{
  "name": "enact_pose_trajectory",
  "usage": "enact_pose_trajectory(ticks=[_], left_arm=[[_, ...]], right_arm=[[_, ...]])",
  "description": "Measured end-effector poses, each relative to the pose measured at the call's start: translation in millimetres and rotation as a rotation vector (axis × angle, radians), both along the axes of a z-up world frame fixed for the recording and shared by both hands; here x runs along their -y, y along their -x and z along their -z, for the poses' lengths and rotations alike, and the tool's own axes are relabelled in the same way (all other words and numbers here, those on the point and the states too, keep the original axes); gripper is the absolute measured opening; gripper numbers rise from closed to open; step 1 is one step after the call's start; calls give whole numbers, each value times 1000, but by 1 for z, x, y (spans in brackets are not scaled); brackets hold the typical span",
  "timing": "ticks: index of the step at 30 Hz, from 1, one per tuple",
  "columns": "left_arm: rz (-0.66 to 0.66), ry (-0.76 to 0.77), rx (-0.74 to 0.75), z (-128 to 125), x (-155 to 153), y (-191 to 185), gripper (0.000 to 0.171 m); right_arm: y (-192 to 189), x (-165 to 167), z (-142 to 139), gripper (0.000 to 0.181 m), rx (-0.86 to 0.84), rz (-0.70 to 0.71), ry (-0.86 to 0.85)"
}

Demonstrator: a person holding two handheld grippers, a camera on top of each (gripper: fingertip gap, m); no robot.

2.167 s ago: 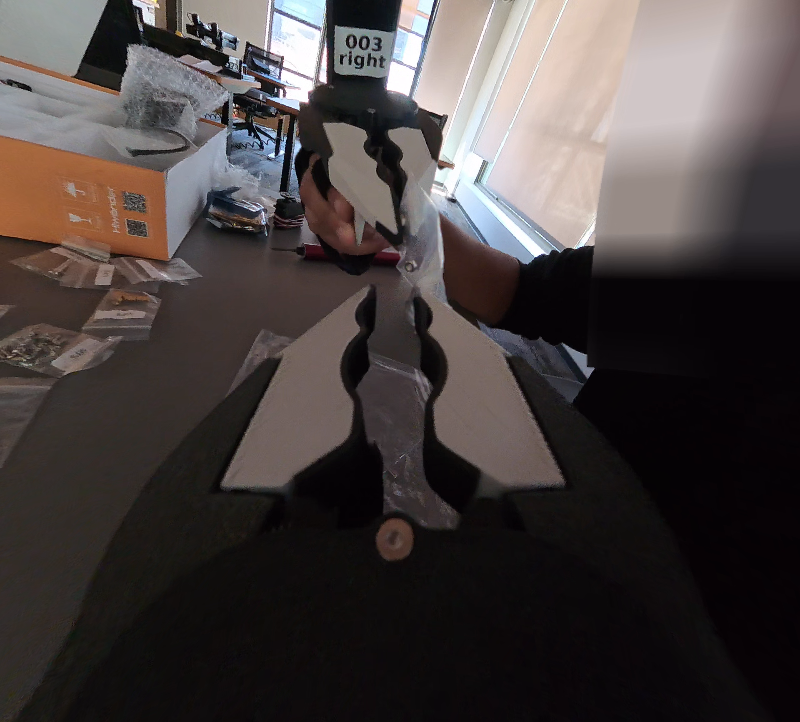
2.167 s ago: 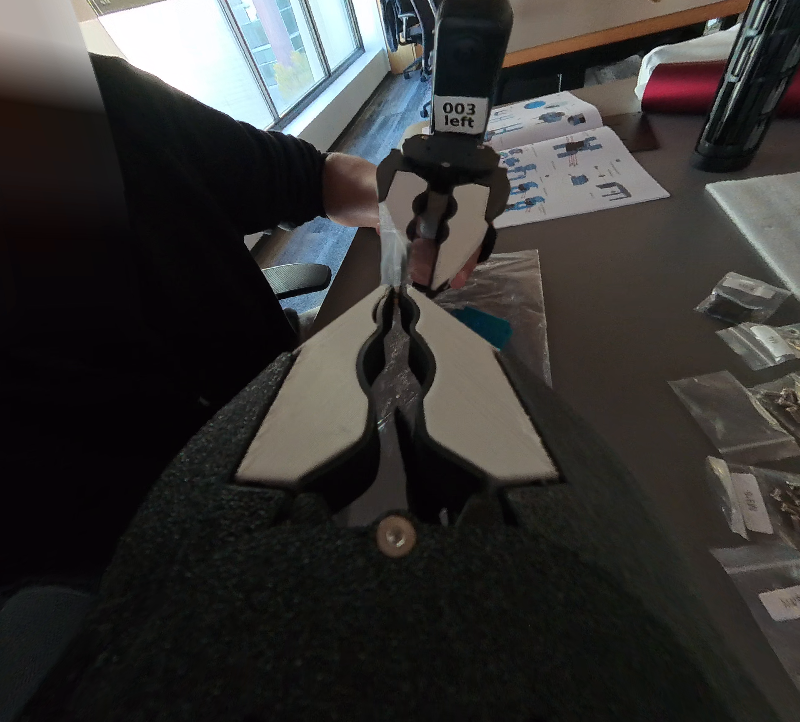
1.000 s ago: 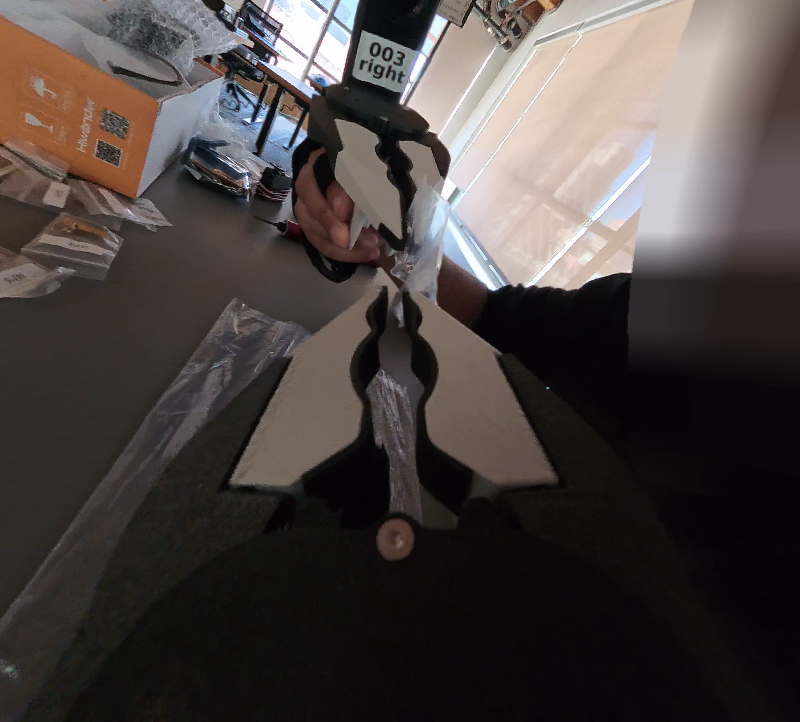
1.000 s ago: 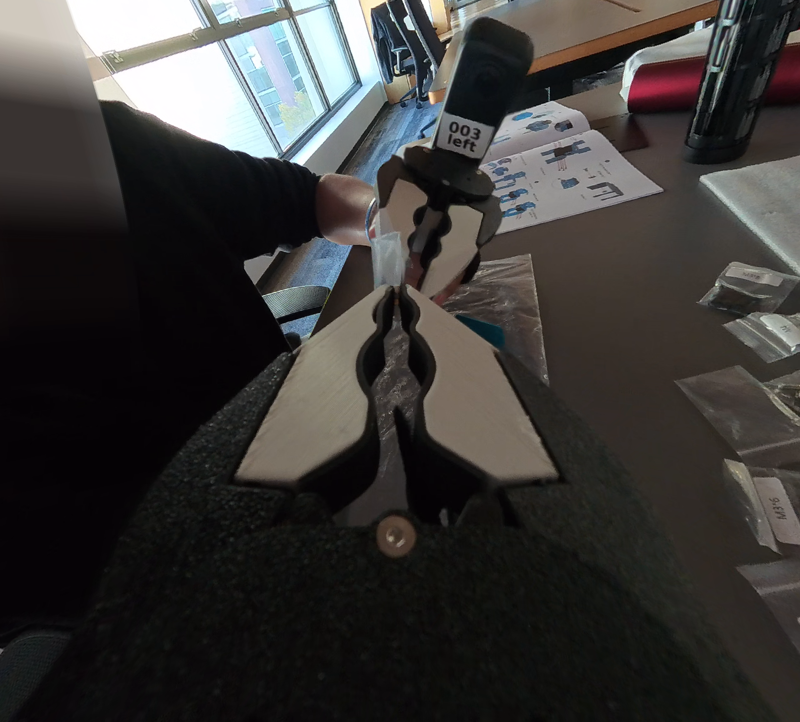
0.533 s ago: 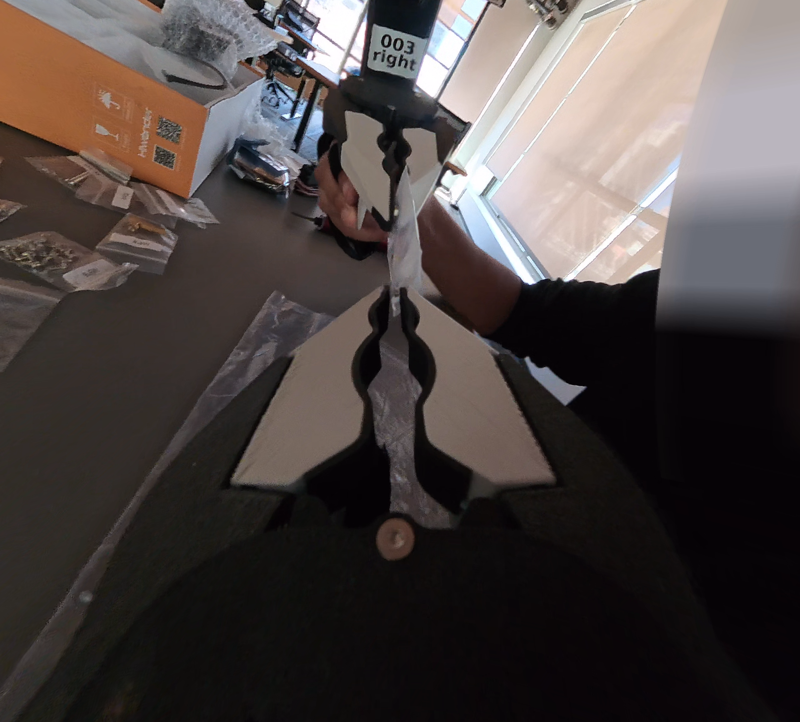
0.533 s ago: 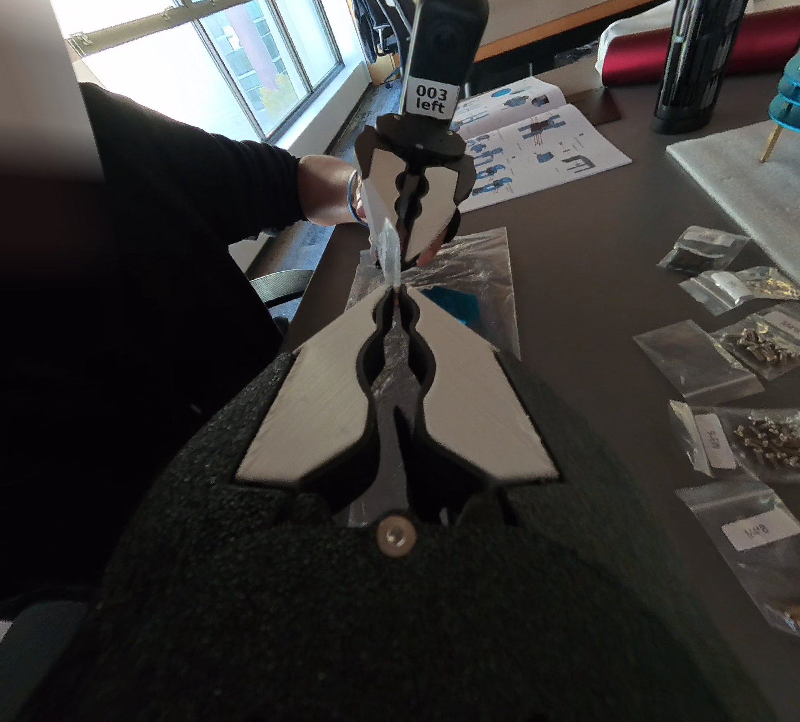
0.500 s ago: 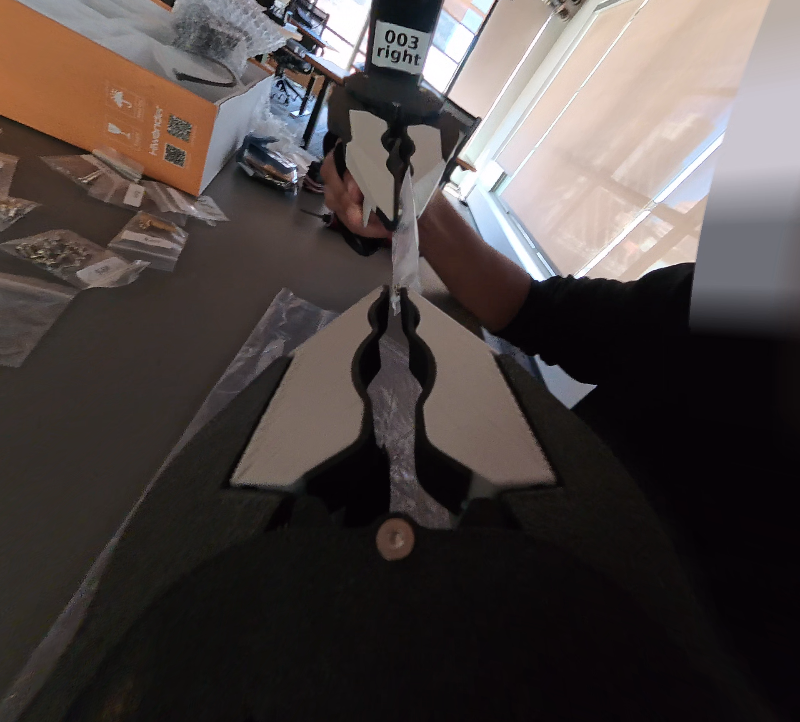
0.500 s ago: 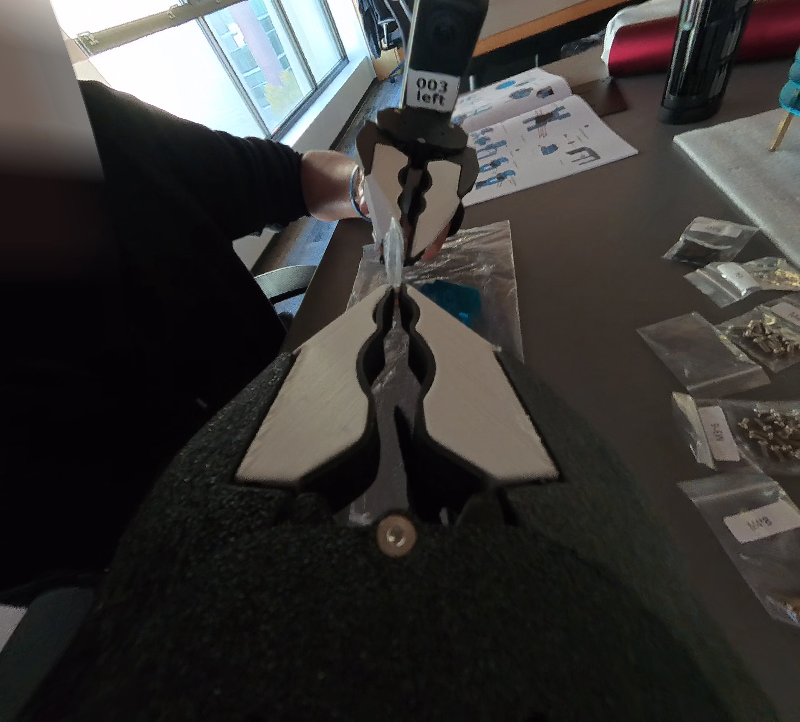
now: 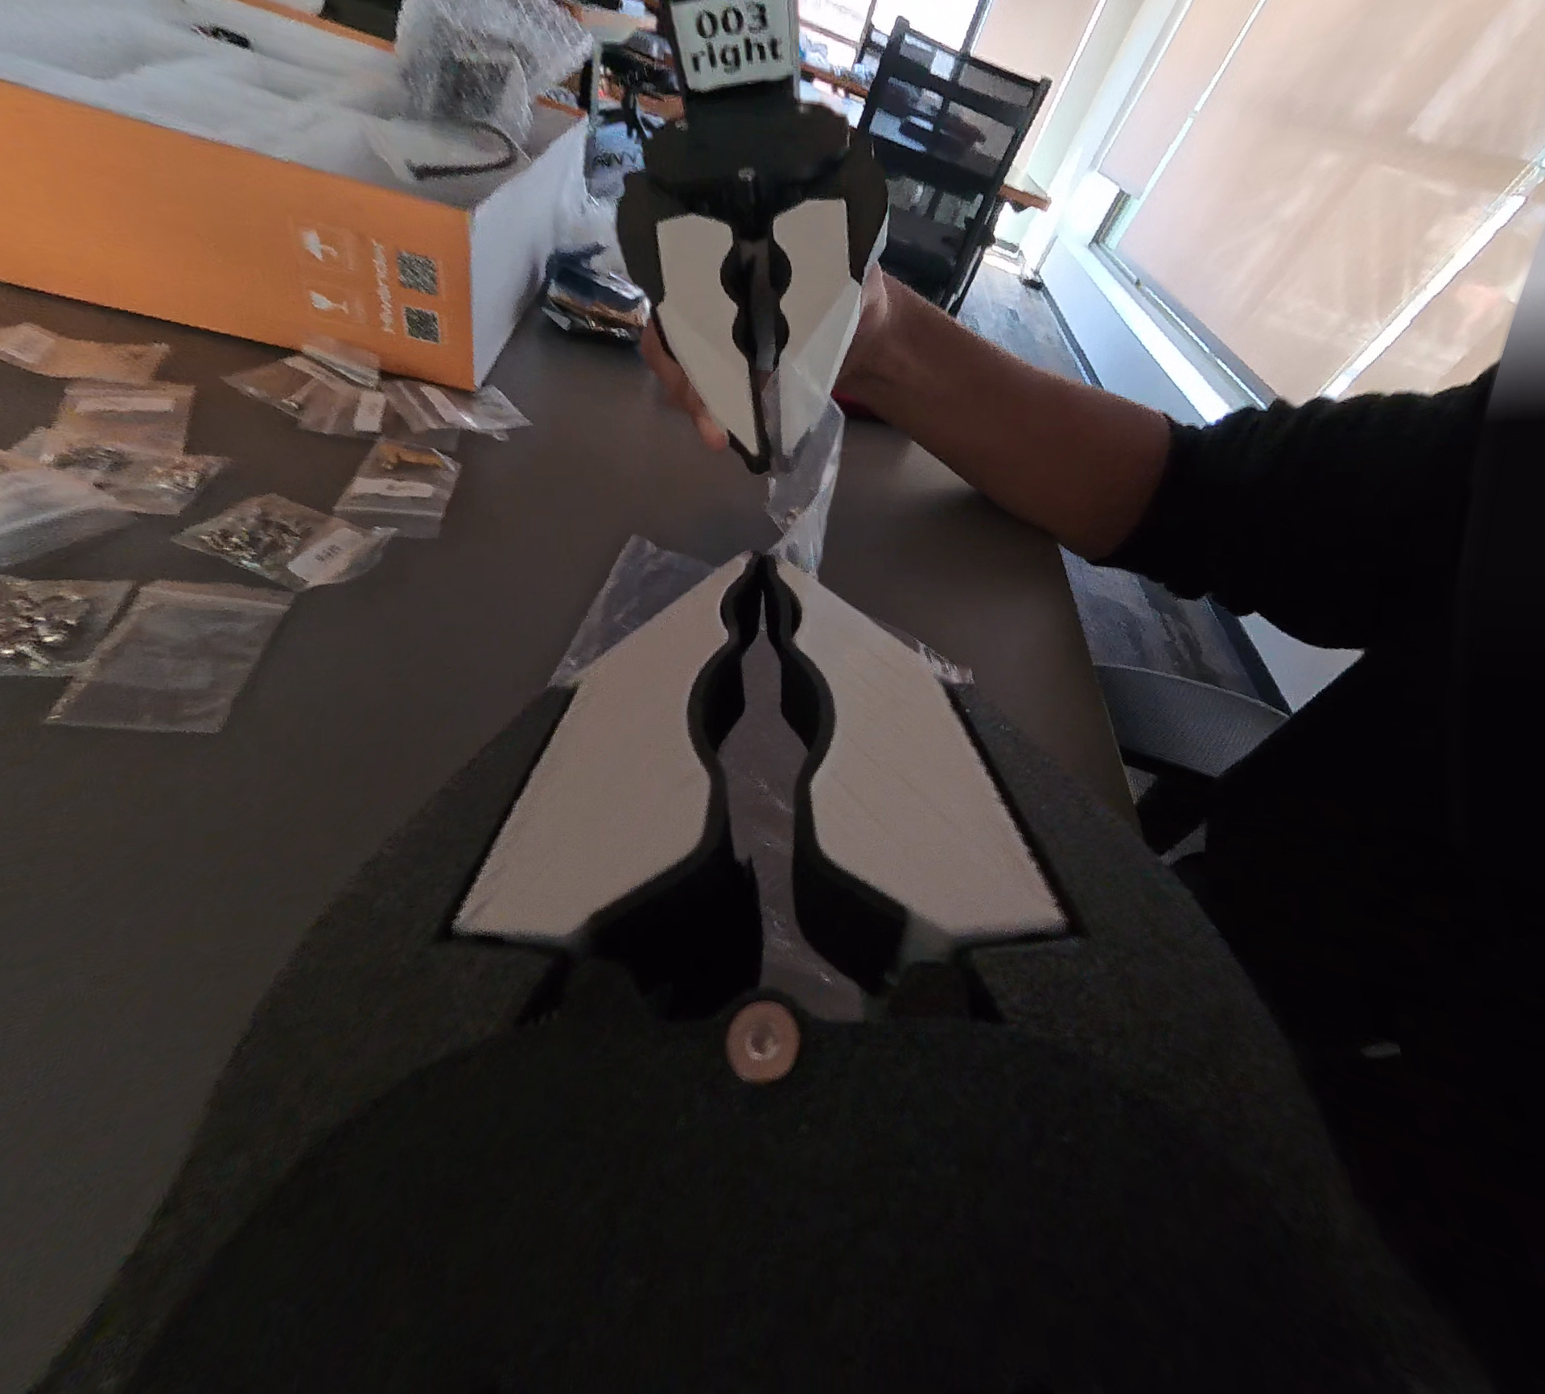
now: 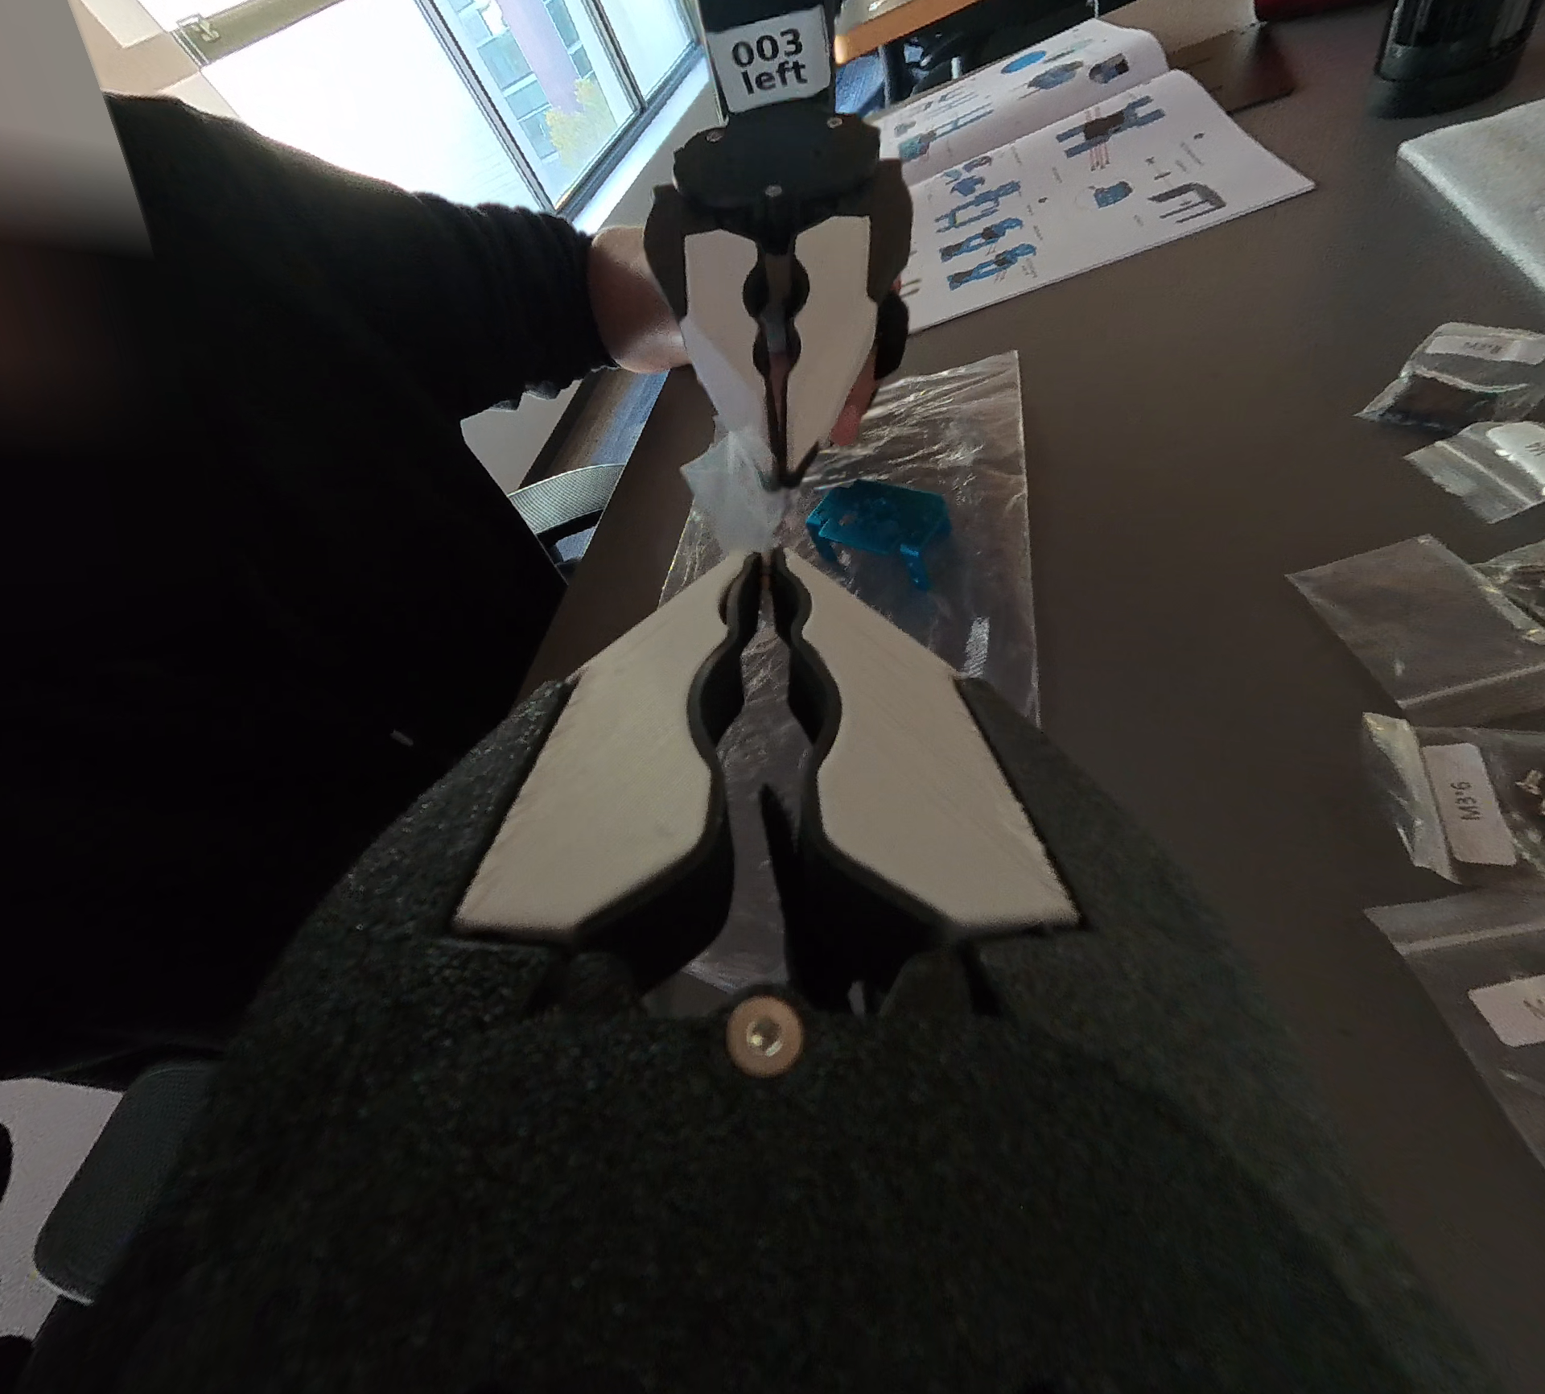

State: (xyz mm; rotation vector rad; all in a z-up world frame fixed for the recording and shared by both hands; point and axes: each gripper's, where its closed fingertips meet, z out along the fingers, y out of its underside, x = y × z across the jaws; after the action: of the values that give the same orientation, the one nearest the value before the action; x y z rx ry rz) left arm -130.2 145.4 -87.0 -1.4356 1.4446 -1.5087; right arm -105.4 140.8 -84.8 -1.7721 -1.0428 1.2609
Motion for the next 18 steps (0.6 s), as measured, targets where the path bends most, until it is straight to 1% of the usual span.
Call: enact_pose_trajectory(ticks=[4, 7, 11, 14, 16, 18], left_arm=[[-58, 5, -8, -1, -15, 2, 0], [-51, 13, -20, 2, -14, 1, 0], [-54, 12, -25, 4, -13, 0, 0], [-59, 23, -39, 6, -17, 0, 0], [-67, 28, 10, -5, -22, 3, 1], [-52, 60, 41, -14, -23, 6, 34]], right_arm=[[-9, -6, -9, 1, -36, 39, -15], [-12, -8, -9, 1, -33, 52, -18], [-13, -11, -2, 2, -17, 56, -7], [-12, -11, -4, 1, -42, 53, -3], [-12, -12, -6, 1, -55, 58, -9], [-12, -14, -13, 1, -97, 68, -23]])
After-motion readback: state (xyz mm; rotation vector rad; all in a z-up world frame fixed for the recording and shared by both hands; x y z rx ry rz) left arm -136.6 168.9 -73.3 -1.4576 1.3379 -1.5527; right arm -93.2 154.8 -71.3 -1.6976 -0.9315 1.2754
